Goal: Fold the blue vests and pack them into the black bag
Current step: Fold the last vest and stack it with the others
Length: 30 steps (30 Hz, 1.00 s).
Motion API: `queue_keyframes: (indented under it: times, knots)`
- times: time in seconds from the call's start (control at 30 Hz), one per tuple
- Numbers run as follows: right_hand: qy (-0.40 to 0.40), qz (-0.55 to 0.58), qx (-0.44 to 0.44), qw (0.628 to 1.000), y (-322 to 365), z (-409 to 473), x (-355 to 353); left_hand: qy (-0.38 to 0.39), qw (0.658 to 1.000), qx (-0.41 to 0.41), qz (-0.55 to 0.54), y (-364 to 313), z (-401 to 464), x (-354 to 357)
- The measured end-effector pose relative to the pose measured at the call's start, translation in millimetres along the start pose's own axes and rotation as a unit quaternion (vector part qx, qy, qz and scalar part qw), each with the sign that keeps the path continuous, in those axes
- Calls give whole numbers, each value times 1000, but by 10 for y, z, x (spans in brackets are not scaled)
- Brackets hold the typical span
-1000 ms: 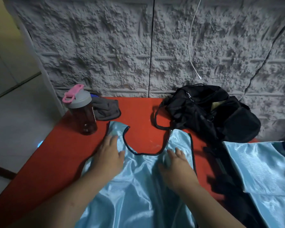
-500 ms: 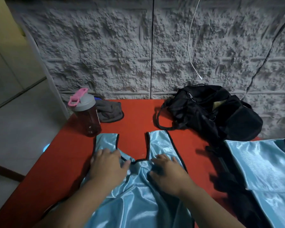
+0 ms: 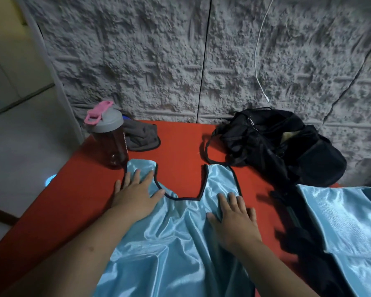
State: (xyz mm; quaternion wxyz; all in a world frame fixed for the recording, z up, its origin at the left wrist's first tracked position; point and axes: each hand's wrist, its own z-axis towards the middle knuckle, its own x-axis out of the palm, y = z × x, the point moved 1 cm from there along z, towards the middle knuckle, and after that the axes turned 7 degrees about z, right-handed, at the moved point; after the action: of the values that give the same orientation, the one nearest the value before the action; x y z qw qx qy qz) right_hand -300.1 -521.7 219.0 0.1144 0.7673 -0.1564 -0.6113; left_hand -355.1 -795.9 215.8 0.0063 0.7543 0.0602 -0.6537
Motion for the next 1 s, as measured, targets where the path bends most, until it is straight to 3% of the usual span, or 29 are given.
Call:
queue_keyframes:
  times: [0.13, 0.5, 0.67, 0.83, 1.0]
  knots:
    - [-9, 6, 13, 1000, -136, 58, -57, -53, 999, -6, 4, 83, -119, 63]
    - [-8, -17, 27, 999, -321, -8, -184, -1, 1000, -3, 24, 330, -587, 81]
    - [-17, 22, -43, 999, -79, -108, -222, -65, 998, 4, -19, 181, -612, -85]
    - [8, 16, -85, 996, 113, -125, -96, 2, 1000, -9, 7, -57, -471, -1]
    - [7, 13, -83, 996, 142, -48, -73, -29, 999, -11, 15, -110, -321, 6]
